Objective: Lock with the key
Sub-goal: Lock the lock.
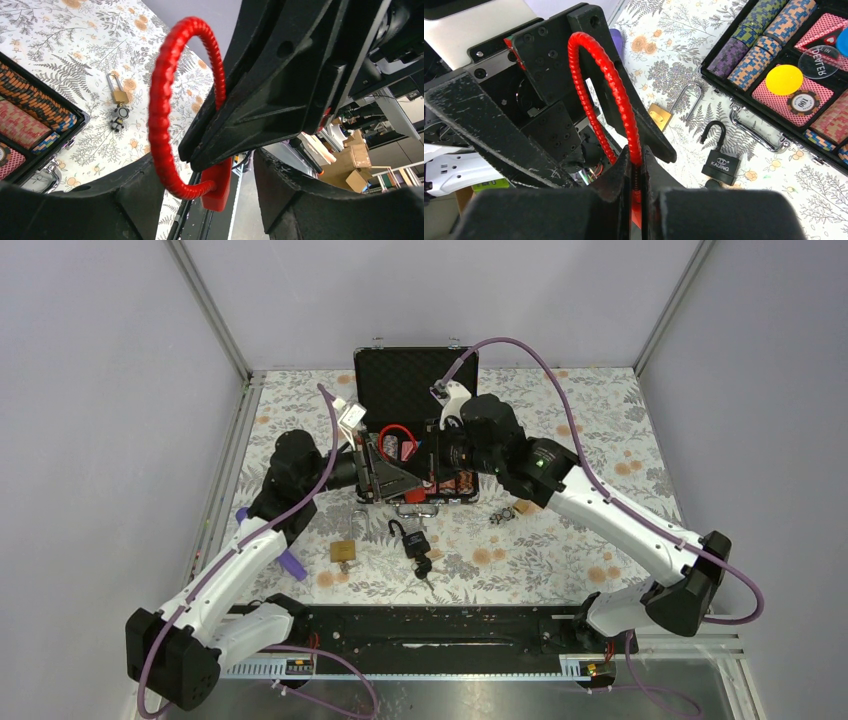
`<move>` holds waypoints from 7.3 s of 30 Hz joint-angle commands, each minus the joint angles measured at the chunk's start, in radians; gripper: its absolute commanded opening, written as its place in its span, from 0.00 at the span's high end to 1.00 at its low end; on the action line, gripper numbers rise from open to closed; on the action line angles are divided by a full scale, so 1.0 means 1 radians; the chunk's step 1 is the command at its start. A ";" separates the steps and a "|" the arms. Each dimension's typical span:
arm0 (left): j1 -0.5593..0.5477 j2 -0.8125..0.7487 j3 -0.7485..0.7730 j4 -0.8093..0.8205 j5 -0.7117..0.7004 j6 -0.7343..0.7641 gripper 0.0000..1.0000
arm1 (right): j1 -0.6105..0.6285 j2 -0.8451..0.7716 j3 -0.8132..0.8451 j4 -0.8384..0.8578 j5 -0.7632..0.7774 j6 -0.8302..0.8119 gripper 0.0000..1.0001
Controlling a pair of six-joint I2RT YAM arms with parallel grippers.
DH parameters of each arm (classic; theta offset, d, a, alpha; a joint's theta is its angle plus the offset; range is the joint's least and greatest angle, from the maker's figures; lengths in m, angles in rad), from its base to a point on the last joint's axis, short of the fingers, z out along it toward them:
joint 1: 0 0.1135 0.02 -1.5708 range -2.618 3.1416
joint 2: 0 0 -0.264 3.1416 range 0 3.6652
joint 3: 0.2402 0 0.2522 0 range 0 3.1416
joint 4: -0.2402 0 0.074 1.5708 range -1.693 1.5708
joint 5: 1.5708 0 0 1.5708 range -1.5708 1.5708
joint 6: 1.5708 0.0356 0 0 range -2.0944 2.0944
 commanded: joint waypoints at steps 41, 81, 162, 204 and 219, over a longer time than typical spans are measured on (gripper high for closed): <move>0.013 0.044 0.058 0.139 0.001 -0.083 1.00 | -0.114 -0.124 -0.100 0.094 -0.065 0.120 0.21; 0.021 0.124 0.152 0.810 0.014 -0.631 1.00 | -0.144 -0.182 -0.581 1.468 -0.382 0.741 0.33; 0.013 -0.008 0.301 0.040 -0.020 -0.133 1.00 | -0.094 -0.192 -0.397 0.913 -0.390 0.221 0.63; 0.082 -0.052 0.204 0.024 -0.177 -0.181 1.00 | -0.115 -0.140 -0.393 0.762 -0.545 0.275 1.00; 0.185 -0.043 0.298 -0.108 -0.073 -0.042 1.00 | -0.133 -0.212 -0.418 0.516 -0.822 -0.018 1.00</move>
